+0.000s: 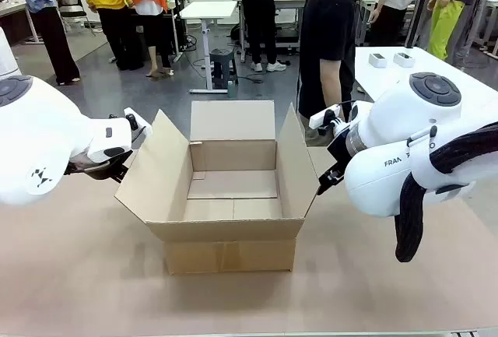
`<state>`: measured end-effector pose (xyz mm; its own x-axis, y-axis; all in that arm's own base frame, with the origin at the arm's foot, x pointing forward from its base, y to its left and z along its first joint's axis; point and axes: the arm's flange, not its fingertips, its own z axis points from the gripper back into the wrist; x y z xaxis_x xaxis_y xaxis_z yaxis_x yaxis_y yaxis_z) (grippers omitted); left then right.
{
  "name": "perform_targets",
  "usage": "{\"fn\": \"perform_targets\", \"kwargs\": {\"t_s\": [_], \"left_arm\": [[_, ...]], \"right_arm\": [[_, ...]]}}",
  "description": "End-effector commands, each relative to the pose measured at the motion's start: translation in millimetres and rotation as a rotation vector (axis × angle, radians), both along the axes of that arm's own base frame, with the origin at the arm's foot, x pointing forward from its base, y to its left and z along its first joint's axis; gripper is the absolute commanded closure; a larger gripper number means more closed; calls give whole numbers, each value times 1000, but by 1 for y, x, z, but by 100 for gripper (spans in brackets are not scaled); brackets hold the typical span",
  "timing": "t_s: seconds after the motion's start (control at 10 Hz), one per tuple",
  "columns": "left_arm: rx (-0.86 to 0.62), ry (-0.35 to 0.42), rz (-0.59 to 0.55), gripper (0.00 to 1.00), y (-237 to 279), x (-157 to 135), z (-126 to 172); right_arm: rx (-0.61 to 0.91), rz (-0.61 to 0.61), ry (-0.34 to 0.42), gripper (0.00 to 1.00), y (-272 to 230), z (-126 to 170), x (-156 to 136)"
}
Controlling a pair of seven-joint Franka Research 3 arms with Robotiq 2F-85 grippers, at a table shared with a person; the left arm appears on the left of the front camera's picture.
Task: Wrap the clocks to prevent damage.
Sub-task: Open the side flaps of the Package Box.
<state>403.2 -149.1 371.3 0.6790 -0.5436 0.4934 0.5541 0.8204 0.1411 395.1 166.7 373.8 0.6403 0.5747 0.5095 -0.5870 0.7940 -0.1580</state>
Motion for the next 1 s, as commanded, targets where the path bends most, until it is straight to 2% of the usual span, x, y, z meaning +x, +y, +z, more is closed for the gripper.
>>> {"fn": "perform_targets", "kwargs": {"t_s": [0.0, 0.9], "left_arm": [[0, 0, 0, 0, 0, 0, 0], [0, 0, 0, 0, 0, 0, 0]], "right_arm": [[0, 0, 0, 0, 0, 0, 0], [0, 0, 0, 0, 0, 0, 0]]}}
